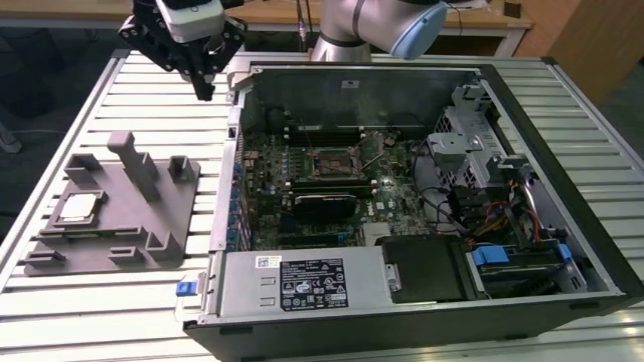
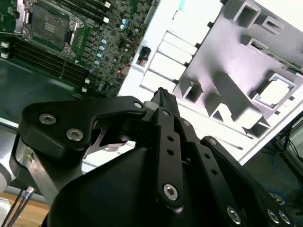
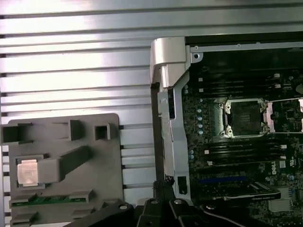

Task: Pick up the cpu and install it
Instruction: 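Reach for the cpu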

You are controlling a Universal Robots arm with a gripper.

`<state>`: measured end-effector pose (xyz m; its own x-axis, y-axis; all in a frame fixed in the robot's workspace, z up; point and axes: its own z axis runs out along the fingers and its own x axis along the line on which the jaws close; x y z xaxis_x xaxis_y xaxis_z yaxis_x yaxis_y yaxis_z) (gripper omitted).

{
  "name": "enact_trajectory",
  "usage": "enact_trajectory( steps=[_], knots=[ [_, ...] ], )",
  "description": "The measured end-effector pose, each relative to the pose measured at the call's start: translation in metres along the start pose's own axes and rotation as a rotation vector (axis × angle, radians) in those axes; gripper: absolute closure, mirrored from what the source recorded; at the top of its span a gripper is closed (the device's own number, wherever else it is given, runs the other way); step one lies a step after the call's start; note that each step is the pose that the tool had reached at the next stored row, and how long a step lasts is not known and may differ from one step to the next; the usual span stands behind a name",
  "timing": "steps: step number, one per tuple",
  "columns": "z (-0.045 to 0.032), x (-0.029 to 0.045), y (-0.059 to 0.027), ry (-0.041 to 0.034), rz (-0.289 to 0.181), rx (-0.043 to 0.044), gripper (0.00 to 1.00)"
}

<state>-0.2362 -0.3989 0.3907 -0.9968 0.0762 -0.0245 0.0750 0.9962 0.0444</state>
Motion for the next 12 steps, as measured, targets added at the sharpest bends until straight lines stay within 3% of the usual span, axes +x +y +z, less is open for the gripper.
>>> enact_trajectory(
  steps=[12],
  knots=[
    [-0.0002, 0.0244, -0.0019, -0.0001, 0.0, -0.0001, 0.89]
  ],
)
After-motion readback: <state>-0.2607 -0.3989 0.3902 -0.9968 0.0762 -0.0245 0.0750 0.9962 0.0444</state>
